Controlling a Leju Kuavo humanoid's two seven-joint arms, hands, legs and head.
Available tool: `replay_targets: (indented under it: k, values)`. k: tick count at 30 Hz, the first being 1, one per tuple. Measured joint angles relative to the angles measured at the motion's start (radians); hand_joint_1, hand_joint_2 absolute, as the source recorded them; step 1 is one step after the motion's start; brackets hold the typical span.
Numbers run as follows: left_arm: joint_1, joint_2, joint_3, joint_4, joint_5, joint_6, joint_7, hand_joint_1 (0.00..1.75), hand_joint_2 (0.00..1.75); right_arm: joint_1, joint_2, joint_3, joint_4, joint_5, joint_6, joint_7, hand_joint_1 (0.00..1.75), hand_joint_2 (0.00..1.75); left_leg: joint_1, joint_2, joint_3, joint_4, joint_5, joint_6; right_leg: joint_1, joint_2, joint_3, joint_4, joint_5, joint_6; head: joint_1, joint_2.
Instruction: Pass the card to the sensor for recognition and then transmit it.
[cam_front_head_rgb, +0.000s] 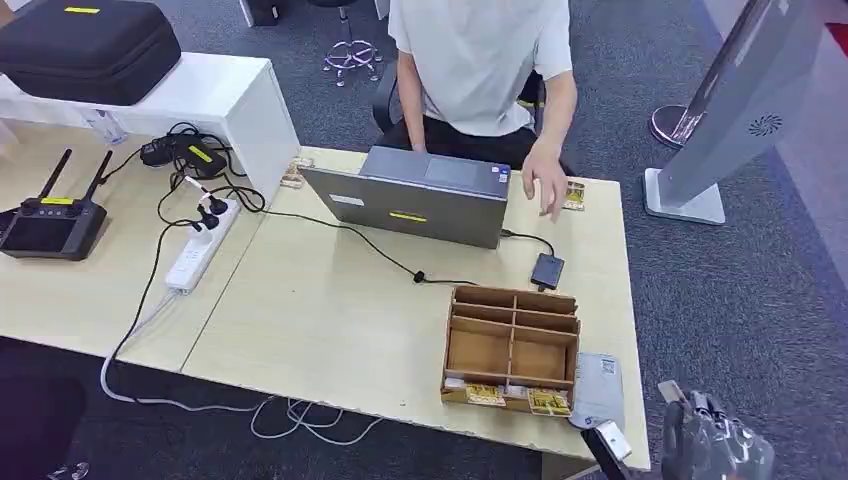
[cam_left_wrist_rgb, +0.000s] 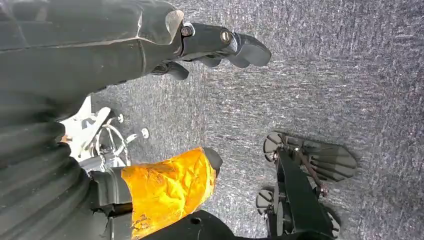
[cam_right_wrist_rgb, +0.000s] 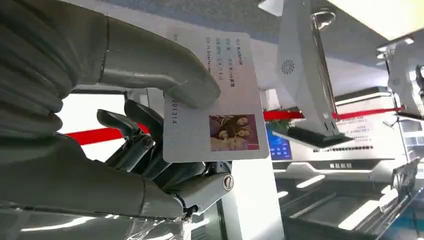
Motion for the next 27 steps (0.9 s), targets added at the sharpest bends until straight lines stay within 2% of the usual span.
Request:
replay_targets:
  k: [19,27]
  values:
    - [0.000,-0.001,0.000,0.000,0.002,0.000,0.000,0.00,1.75,-0.024,0.016,0.003,0.095,-0.009,-0.002,-0.011,1.75,1.75,0.000,0.000,0.000,0.000,0.000,0.000,0.000,0.000,0.000,0.000,0.000,0.000,0.000,0.000]
    - [-0.001,-0.002,0.000,0.000,0.002,0.000,0.000,0.00,1.75,-0.033,0.027,0.031,0.146,-0.021,-0.005,-0.015,1.75,1.75,0.000,0.000,0.000,0.000,0.000,0.000,0.000,0.000,0.000,0.000,0.000,-0.001,0.000,0.000]
